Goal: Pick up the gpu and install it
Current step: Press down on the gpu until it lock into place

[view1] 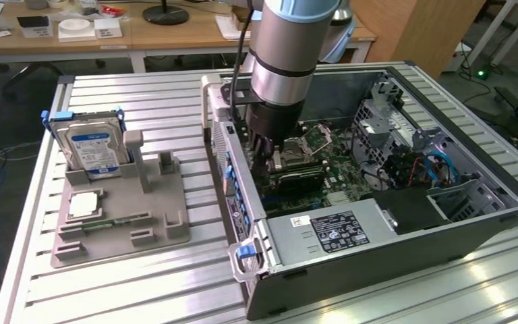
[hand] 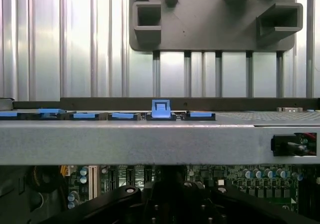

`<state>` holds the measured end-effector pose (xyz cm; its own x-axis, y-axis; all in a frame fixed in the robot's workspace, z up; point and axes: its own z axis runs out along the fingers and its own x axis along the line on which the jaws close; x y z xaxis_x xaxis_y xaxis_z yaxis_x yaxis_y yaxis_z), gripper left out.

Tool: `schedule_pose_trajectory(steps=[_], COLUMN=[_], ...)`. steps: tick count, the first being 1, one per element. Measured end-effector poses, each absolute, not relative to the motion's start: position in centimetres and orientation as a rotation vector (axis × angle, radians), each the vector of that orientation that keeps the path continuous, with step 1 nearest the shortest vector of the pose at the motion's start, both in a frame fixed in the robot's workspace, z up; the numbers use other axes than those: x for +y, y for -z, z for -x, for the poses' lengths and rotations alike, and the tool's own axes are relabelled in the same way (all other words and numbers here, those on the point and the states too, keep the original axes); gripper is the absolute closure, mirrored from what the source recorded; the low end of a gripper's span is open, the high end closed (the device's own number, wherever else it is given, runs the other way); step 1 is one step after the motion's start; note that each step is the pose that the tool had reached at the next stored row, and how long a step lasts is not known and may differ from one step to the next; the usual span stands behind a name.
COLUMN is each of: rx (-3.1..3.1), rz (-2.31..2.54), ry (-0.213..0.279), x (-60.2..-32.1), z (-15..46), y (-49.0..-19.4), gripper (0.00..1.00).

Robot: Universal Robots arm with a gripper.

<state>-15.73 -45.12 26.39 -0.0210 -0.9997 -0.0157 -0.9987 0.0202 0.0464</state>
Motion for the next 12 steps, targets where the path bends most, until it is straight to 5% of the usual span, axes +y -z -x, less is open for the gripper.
schedule_pose_trajectory(steps=[12], rx=[-2.231], rz=[-2.185], ry=[0.064], x=[-45.13], z=[15.73], y=[-27.07], gripper=[0.89])
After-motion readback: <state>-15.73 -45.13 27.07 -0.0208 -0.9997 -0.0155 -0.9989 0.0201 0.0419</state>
